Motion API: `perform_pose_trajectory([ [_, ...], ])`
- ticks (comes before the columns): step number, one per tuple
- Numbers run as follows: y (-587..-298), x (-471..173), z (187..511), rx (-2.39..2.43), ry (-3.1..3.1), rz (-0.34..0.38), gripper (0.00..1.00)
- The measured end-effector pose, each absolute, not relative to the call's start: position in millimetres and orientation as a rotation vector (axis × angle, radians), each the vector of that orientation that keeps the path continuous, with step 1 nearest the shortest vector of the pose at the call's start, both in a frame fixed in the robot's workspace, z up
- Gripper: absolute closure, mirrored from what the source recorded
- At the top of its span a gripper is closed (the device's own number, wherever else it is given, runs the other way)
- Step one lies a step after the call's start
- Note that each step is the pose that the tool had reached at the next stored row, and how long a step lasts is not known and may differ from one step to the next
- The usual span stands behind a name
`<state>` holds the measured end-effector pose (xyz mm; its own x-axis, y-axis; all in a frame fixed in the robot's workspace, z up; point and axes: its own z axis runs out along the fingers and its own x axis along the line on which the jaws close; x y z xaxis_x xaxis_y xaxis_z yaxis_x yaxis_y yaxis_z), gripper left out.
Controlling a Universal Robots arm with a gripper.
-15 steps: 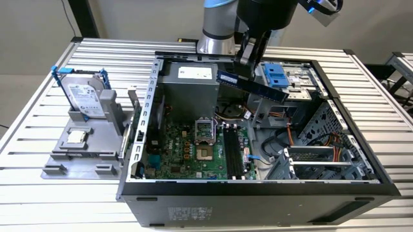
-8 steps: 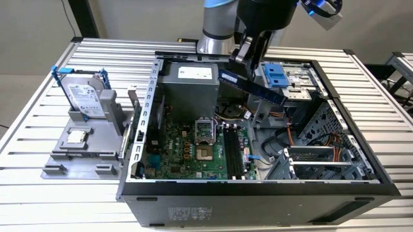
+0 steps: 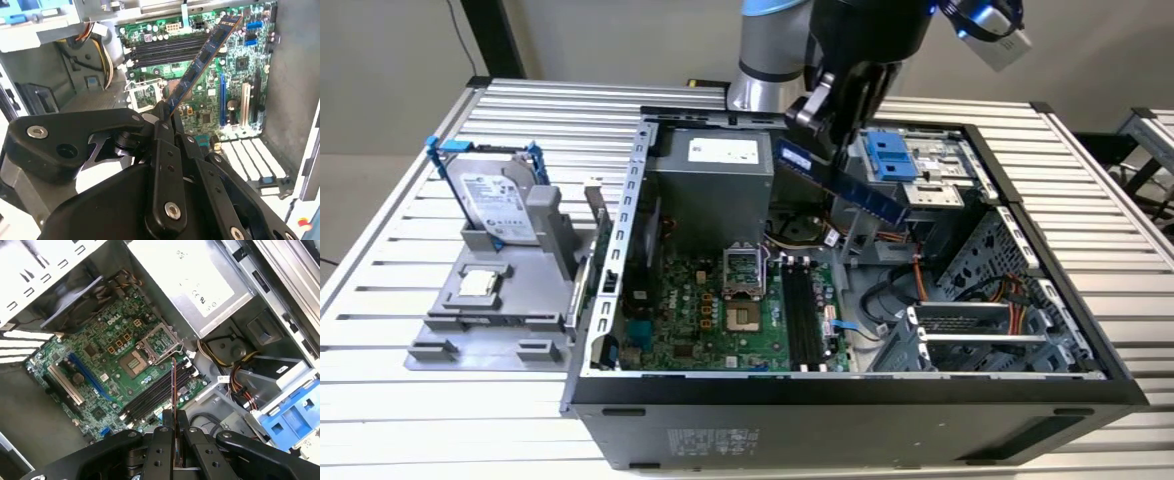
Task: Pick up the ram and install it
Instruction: 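Insert the ram into the slot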
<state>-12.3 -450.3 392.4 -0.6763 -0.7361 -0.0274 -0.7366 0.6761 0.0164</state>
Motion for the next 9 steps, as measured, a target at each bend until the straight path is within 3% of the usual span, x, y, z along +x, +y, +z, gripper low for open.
perform_pose_trajectory([
  [9,-450.2,-12.3,392.2,-1.024,2.948,0.038,1.00],
])
